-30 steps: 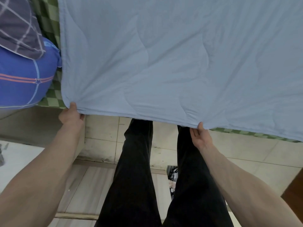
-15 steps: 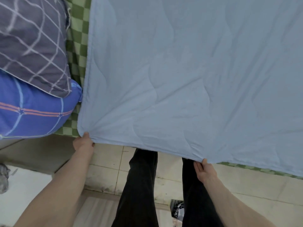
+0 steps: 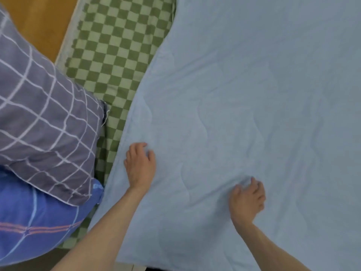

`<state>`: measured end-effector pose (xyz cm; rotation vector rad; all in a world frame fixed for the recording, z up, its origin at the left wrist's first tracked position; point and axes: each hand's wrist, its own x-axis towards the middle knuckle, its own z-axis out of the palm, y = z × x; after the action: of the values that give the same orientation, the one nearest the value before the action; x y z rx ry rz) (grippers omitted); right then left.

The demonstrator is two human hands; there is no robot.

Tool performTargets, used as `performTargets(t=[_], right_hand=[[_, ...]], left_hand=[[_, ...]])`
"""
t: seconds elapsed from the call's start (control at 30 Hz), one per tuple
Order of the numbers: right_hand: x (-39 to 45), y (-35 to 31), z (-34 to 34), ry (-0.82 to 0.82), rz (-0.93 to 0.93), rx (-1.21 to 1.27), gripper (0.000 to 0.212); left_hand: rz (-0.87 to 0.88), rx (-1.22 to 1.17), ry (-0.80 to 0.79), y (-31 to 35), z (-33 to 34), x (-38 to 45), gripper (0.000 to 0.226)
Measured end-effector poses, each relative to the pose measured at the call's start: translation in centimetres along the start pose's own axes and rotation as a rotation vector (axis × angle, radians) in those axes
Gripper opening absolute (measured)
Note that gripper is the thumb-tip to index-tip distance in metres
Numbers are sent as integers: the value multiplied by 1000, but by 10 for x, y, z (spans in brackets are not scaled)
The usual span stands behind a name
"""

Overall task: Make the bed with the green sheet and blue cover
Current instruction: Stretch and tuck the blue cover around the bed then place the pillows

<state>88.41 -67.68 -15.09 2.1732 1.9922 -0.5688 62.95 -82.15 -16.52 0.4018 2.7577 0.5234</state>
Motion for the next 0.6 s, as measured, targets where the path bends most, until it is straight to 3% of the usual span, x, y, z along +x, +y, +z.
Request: performTargets(t=[0.1, 0.2, 0.3, 0.43, 0.6], right_hand=[[66, -99, 9, 7, -337, -45, 55], [126, -190, 19, 71, -537, -33, 54], [173, -249, 27, 111, -601, -63, 55], [208, -303, 42, 100, -671, -88, 56], [235, -353, 50, 133, -768, -85, 56]], left_hand=[[-38, -13, 81, 36, 2, 100, 40], [-144, 0, 113, 57, 4, 194, 53], [-148, 6, 114, 70, 8, 260, 55], [-21, -101, 44, 74, 13, 308, 21], [-92, -141, 181, 60, 15, 322, 21]])
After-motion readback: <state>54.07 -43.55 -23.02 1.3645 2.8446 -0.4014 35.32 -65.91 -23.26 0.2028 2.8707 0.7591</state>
